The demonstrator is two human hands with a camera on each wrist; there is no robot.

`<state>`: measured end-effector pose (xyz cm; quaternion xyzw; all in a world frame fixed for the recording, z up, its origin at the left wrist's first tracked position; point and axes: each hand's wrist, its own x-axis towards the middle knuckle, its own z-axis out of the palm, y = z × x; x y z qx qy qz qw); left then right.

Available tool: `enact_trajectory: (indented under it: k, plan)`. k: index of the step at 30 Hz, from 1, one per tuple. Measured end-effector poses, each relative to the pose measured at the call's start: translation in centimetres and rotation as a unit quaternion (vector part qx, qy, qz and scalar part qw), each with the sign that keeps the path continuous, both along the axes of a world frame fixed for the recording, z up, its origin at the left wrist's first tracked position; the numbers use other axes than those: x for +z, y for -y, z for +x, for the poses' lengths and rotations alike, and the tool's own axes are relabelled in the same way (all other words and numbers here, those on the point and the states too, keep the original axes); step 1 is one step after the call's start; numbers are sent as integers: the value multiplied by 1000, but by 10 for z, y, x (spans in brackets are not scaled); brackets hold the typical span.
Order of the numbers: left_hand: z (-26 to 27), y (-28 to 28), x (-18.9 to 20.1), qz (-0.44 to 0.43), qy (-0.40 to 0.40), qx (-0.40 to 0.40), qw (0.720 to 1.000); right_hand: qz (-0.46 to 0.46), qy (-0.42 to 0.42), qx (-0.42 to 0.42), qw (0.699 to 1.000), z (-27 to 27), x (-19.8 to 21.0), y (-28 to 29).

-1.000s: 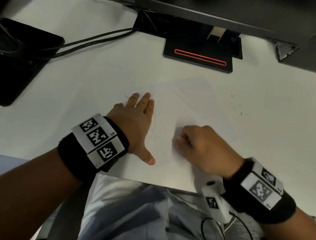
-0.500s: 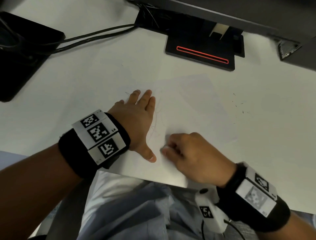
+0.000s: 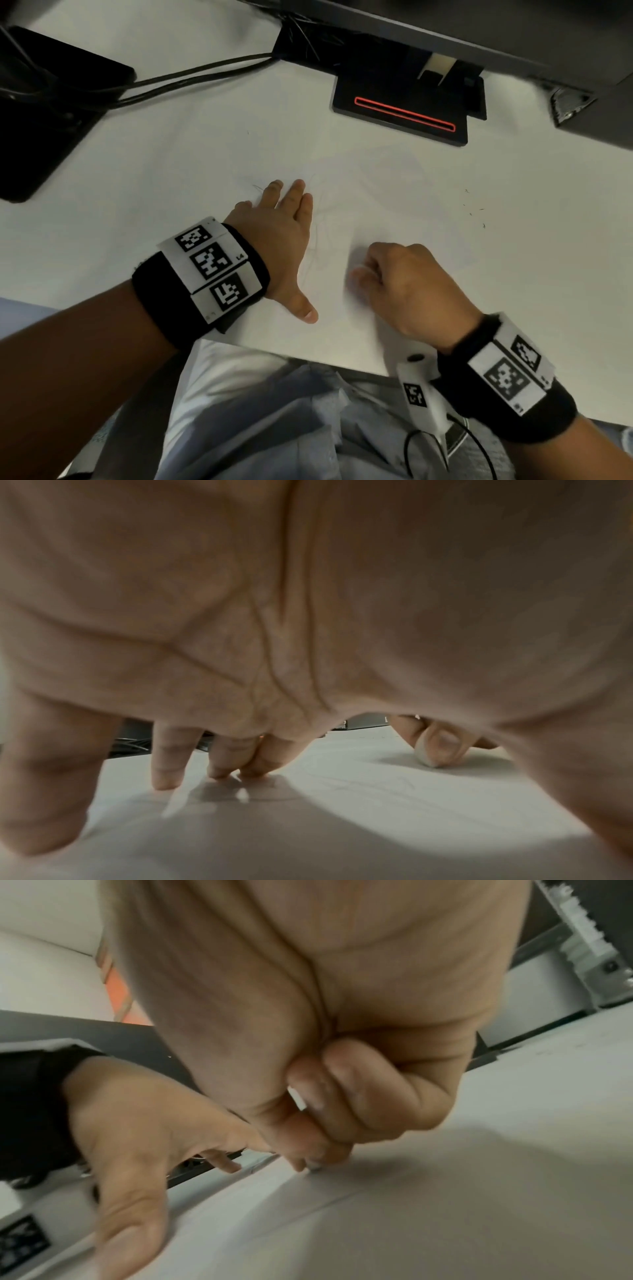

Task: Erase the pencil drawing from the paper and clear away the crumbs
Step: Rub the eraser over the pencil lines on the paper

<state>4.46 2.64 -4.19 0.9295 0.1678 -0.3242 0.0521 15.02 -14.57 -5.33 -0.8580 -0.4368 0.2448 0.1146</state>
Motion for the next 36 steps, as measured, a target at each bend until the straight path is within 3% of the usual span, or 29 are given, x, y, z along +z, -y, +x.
enact_trajectory:
  k: [5, 11, 16, 22, 26, 28, 33, 36]
  plan:
    - [-3, -1, -1, 3, 12, -6, 1000, 15, -56, 93, 994, -37, -1, -8]
    - [-3, -1, -2, 2, 14, -2, 1000, 17, 11, -23, 1000, 8, 0, -6]
    - [-6, -1, -4, 4, 28, -8, 1000, 20, -61, 92, 994, -38, 3, -18]
    - [-6, -1, -4, 0, 19, -6, 1000, -2, 20, -10, 1000, 8, 4, -21]
    - [-7, -1, -6, 5, 38, -7, 999, -3, -55, 95, 994, -32, 8, -33]
    - [-7, -1, -6, 7, 33, -8, 999, -18, -47, 94, 994, -26, 7, -34]
    - [-6, -1, -5, 4, 19, -8, 1000, -28, 19, -20, 999, 17, 9, -34]
    - [-7, -1, -6, 8, 29, -9, 999, -32, -24, 66, 997, -14, 9, -40]
